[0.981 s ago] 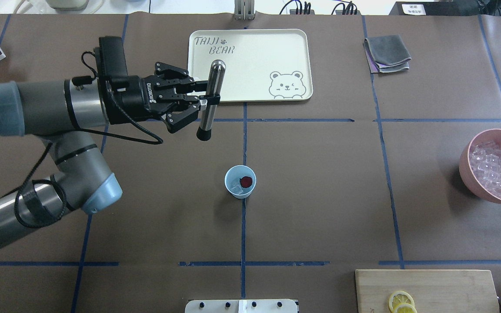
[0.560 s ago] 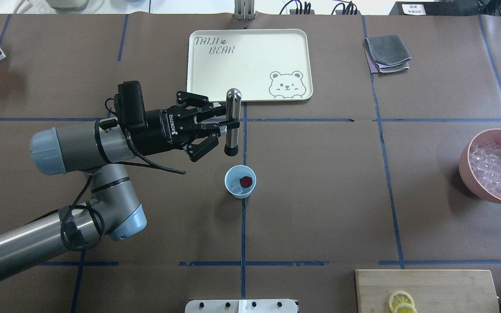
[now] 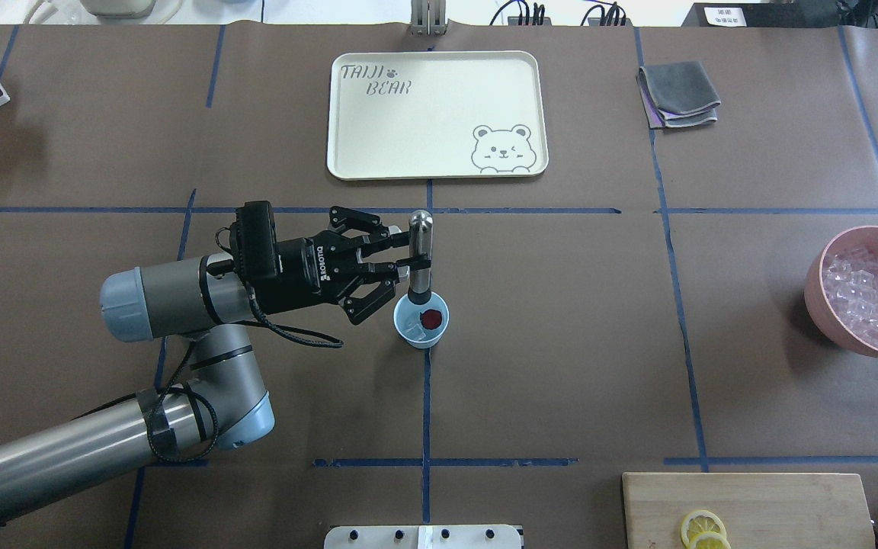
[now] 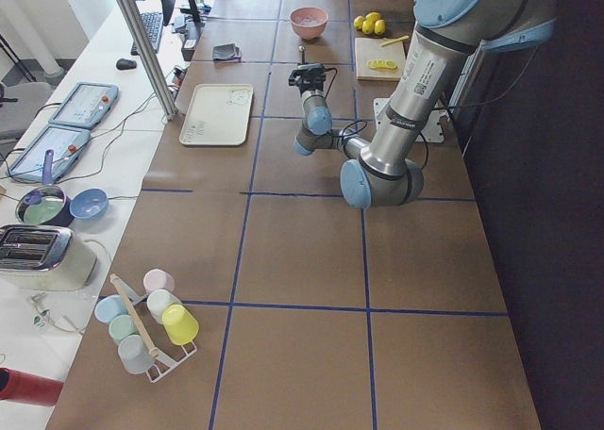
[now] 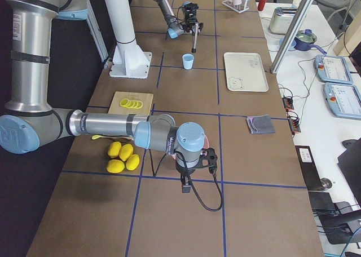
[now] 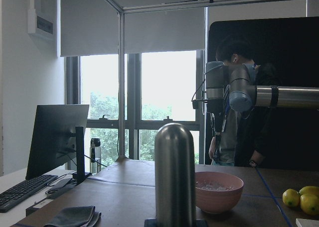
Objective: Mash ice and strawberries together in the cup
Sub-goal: 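Lower the steel rod into the cup and press the contents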
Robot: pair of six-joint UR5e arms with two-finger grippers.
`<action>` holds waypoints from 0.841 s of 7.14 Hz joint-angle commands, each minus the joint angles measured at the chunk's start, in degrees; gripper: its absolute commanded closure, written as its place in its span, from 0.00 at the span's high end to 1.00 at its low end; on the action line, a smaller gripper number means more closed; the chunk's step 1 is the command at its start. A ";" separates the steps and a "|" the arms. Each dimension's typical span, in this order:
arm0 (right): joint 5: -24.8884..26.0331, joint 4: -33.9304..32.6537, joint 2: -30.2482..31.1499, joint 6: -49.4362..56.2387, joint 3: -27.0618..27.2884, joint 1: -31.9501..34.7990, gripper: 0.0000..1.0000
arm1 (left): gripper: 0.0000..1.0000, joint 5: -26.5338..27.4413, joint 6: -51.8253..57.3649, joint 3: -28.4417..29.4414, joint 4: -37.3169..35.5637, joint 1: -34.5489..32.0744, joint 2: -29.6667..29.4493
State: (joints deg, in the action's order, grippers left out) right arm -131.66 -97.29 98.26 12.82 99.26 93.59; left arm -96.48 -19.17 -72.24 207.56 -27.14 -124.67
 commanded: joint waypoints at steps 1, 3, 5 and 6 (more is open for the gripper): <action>0.00 0.00 0.00 0.01 0.05 -0.08 1.00 | 0.00 0.41 0.10 0.17 0.13 1.04 0.75; 0.00 0.00 -0.09 0.01 -0.12 0.01 1.00 | 0.00 1.46 0.19 0.61 0.13 2.09 1.18; 0.00 0.00 0.00 0.01 -0.38 0.01 1.00 | 0.00 3.92 3.32 1.40 0.21 5.07 1.19; 0.00 0.00 0.00 0.01 -0.39 -0.08 1.00 | 0.00 5.32 4.57 1.40 0.13 6.47 1.19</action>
State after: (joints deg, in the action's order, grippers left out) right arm -131.66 -97.30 98.25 12.83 98.95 93.56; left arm -92.71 -16.51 -70.99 207.74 -22.42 -123.51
